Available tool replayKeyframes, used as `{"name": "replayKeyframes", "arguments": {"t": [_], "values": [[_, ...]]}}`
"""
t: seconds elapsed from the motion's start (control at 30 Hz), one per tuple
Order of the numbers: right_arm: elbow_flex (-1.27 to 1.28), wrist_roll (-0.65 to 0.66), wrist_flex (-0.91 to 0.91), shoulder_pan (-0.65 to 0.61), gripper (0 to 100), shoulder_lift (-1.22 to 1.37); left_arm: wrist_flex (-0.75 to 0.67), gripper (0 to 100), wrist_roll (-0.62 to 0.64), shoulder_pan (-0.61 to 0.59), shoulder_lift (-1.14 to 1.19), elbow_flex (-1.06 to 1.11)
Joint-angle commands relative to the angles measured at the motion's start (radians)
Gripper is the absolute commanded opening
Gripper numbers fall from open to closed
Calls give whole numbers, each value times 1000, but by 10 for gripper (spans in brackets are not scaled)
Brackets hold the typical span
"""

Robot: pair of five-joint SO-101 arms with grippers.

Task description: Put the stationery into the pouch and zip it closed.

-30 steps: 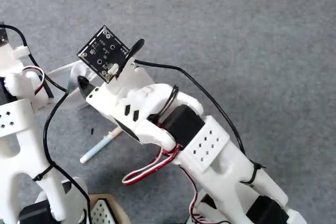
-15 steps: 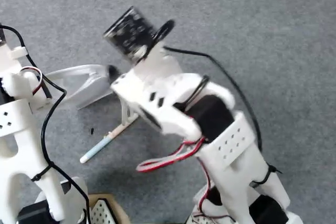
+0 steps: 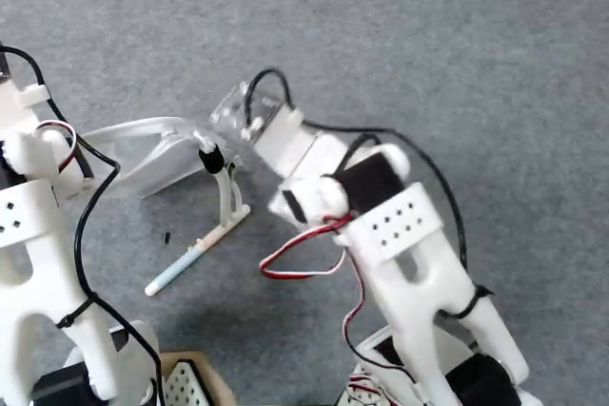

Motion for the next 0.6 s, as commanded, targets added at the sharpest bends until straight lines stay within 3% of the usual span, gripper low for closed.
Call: {"name": "replayKeyframes", "arguments": {"t": [0.0, 0.17, 0.3, 0.57], "values": [[84, 80, -71, -32, 194, -2, -20, 27, 6, -25, 6, -1], [222, 186, -221, -60, 194, 1, -21, 27, 6, -62, 5, -2], [262, 190, -292, -103, 194, 71, -21, 27, 3, -128, 12, -2], [104, 189, -373, -149, 194, 394, -20, 27, -2, -150, 5, 4]]}}
